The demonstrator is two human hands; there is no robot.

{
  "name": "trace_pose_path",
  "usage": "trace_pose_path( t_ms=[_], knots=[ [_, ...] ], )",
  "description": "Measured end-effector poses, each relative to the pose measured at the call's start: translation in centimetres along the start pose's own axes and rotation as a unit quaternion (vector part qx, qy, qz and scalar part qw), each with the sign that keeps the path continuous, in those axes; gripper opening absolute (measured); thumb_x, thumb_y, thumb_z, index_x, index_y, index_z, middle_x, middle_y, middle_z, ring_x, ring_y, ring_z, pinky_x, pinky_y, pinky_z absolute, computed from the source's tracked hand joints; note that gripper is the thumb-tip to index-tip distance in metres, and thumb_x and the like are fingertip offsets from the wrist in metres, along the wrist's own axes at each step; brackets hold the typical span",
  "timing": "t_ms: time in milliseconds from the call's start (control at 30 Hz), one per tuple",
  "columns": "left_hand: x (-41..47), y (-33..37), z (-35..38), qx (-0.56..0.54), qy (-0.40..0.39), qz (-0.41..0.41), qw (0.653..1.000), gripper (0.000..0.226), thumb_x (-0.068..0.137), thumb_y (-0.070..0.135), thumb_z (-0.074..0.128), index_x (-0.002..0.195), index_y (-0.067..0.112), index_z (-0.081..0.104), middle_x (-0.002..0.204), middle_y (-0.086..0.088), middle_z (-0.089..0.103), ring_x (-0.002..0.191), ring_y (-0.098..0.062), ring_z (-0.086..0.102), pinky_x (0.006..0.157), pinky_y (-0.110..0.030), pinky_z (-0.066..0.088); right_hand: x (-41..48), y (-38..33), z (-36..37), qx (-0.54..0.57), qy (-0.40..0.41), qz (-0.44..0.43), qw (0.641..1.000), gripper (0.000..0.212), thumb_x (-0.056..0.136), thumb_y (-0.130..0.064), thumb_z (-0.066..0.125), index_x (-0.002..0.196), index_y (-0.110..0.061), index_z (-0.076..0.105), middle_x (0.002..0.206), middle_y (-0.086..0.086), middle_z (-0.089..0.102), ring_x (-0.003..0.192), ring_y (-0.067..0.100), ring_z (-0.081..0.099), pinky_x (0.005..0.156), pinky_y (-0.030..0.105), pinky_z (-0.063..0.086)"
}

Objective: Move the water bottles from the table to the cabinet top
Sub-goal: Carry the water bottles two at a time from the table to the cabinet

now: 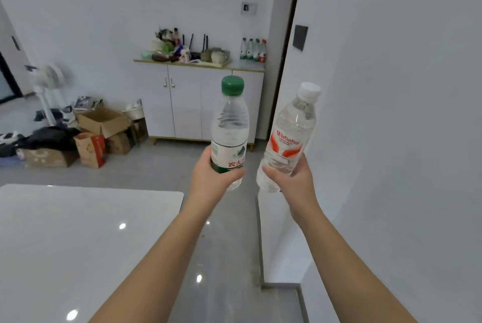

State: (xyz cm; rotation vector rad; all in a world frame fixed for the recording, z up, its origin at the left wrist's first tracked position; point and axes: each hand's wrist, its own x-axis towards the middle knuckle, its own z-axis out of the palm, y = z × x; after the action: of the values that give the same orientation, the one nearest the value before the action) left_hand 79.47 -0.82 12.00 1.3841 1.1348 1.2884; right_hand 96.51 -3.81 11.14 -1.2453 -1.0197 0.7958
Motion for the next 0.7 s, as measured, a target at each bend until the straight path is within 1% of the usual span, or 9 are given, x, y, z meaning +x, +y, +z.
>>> trace_pose_path(
  t_ms=[100,167,267,333,433,533,700],
  knots=[
    [1.3,3.1,-0.1,-0.039,-0.003,0.021,0.999,0.044,0.068,0.005,0.082,0.094,0.032,0.059,0.094,0.009,0.07,0.089,-0.009,0.067,0.071,-0.021,0.05,1.2,-3.6,-0.2,0.017,-0.008,-0.023,1.0,0.053,0.074,-0.015,0.083,0.119,-0.026,0.057,0.109,-0.005,0.071,0.099,0.013,0.069,0.09,0.045,0.056],
    [1.8,5.0,-0.4,-0.059,-0.011,0.036,0.998,0.043,0.07,0.006,0.082,0.096,0.032,0.06,0.095,0.009,0.072,0.091,-0.01,0.067,0.073,-0.024,0.051,1.7,-5.8,-0.3,0.021,-0.013,-0.046,0.999,0.055,0.071,-0.021,0.084,0.118,-0.028,0.058,0.109,-0.005,0.072,0.1,0.016,0.07,0.091,0.047,0.056],
    [2.4,7.2,-0.8,-0.074,-0.023,0.057,0.995,0.041,0.072,0.004,0.08,0.099,0.029,0.062,0.095,0.007,0.073,0.093,-0.012,0.069,0.077,-0.028,0.054,2.2,-8.2,-0.3,0.031,-0.022,-0.074,0.997,0.047,0.077,-0.016,0.08,0.117,-0.029,0.058,0.108,-0.006,0.072,0.101,0.015,0.069,0.089,0.041,0.055],
    [2.6,8.8,-1.1,-0.081,-0.023,0.068,0.994,0.04,0.073,0.004,0.079,0.099,0.028,0.061,0.095,0.008,0.072,0.091,-0.01,0.068,0.072,-0.025,0.052,2.4,-9.4,-0.2,0.036,-0.025,-0.08,0.996,0.044,0.08,-0.016,0.078,0.115,-0.031,0.057,0.108,-0.008,0.071,0.102,0.016,0.067,0.089,0.04,0.054],
    [2.8,10.8,-1.4,-0.083,-0.024,0.078,0.993,0.044,0.074,0.007,0.079,0.108,0.025,0.06,0.099,0.007,0.071,0.09,-0.01,0.066,0.069,-0.026,0.05,2.8,-10.5,0.2,0.042,-0.025,-0.081,0.996,0.045,0.079,-0.017,0.079,0.116,-0.031,0.057,0.109,-0.006,0.071,0.102,0.017,0.068,0.09,0.044,0.055],
    [3.4,12.2,-1.8,-0.079,-0.03,0.09,0.992,0.043,0.074,0.007,0.079,0.107,0.026,0.06,0.098,0.007,0.07,0.089,-0.01,0.065,0.067,-0.026,0.049,3.2,-11.2,0.5,0.044,-0.012,-0.084,0.995,0.047,0.077,-0.014,0.081,0.114,-0.029,0.058,0.107,-0.004,0.071,0.099,0.019,0.069,0.089,0.046,0.056],
    [4.0,12.5,-2.3,-0.076,-0.039,0.086,0.993,0.043,0.074,0.005,0.078,0.106,0.026,0.059,0.098,0.006,0.069,0.09,-0.011,0.064,0.069,-0.029,0.051,3.6,-11.7,0.9,0.04,-0.003,-0.081,0.996,0.05,0.076,-0.011,0.081,0.117,-0.026,0.057,0.109,-0.002,0.07,0.1,0.019,0.067,0.088,0.041,0.056]
  ],
)
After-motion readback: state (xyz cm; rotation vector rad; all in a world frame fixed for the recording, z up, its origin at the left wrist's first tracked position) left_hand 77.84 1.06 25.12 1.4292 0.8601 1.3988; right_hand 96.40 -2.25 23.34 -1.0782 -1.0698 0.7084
